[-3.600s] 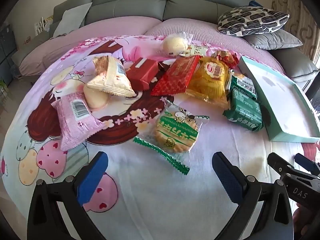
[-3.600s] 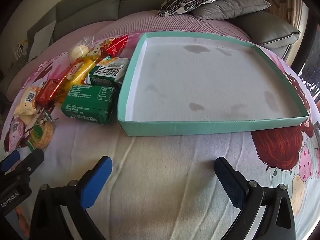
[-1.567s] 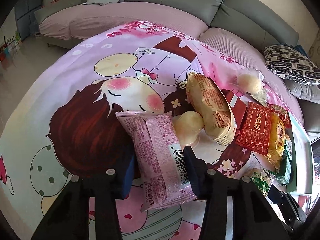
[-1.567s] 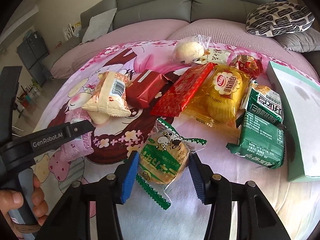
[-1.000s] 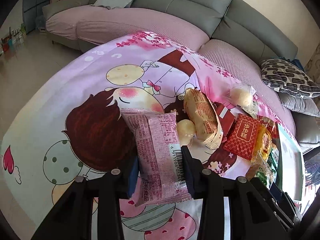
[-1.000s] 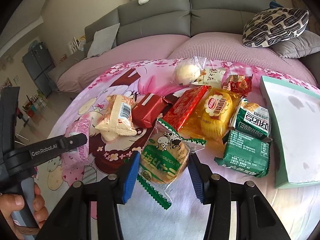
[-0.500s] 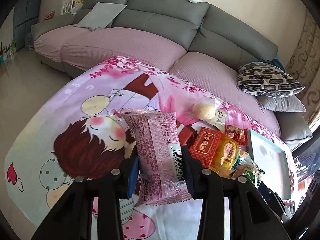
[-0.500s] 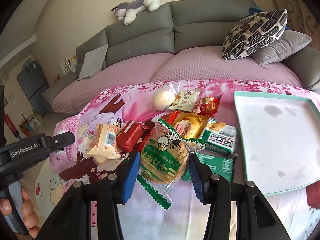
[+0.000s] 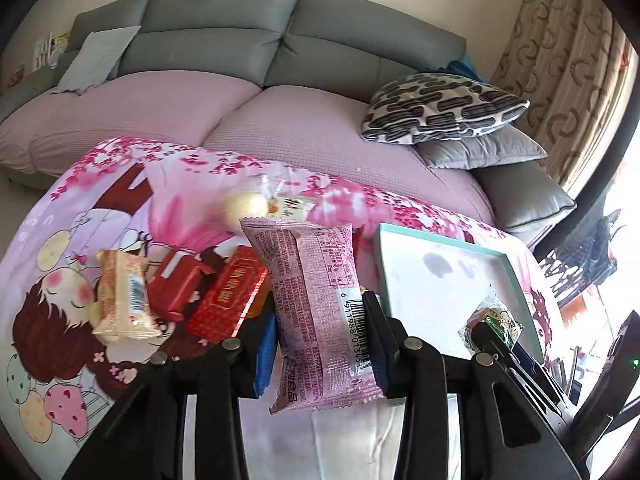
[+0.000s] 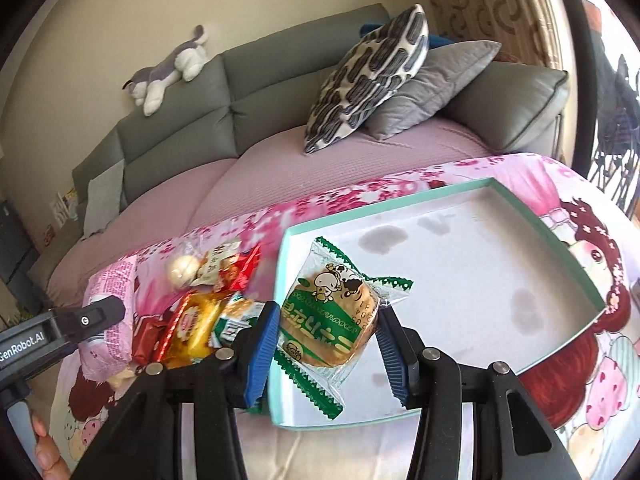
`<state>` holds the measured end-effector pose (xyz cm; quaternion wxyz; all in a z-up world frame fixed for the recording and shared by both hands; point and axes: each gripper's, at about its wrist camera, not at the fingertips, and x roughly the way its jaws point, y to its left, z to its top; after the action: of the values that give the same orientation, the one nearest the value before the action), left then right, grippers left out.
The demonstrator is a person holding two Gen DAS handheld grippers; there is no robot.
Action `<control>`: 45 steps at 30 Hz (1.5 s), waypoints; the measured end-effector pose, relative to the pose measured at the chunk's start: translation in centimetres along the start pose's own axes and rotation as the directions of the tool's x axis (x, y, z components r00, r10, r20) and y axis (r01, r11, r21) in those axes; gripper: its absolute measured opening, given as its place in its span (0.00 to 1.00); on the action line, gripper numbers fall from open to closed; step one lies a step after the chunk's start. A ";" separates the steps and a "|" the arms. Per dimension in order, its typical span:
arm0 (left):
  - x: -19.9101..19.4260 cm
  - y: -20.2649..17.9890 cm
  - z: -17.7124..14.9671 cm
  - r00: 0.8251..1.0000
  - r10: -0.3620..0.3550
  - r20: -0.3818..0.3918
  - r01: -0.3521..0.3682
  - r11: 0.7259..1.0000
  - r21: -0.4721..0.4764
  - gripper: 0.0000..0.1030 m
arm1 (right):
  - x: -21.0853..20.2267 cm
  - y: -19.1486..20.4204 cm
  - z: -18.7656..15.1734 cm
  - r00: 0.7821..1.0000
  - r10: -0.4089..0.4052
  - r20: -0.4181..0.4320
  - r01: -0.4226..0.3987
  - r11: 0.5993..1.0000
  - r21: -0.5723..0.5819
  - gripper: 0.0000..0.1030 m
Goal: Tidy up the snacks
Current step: 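Carry the pink bag and green-wrapped cookie over the mint-green tray with both grippers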
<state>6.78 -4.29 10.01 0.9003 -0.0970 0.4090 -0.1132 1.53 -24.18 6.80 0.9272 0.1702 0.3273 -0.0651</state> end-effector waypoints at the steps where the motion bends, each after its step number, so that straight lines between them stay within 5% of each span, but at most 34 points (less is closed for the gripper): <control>1: 0.2 -1.0 -0.1 1.000 -0.016 0.000 0.016 1.000 0.014 0.40 | -0.2 -1.0 0.2 1.000 -0.019 0.007 0.019 1.000 0.016 0.50; 9: 3.1 -7.6 -0.3 0.991 -0.124 -0.042 0.128 0.987 0.100 0.40 | -1.1 -8.0 1.1 0.984 -0.176 0.035 0.171 0.978 0.121 0.50; 19: 6.8 -13.2 -0.8 0.980 -0.170 -0.100 0.186 0.965 0.187 0.40 | -1.2 -13.1 1.4 0.966 -0.257 0.026 0.247 0.948 0.202 0.50; 45: 15.0 -14.1 -1.3 0.963 -0.114 -0.243 0.162 0.969 0.185 0.40 | 4.3 -15.2 0.8 0.944 -0.319 -0.084 0.329 0.928 0.177 0.50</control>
<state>13.65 -22.11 2.19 0.8417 -0.0191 0.4892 -0.2278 1.80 -38.67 0.52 0.8742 0.2025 0.3682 -0.2434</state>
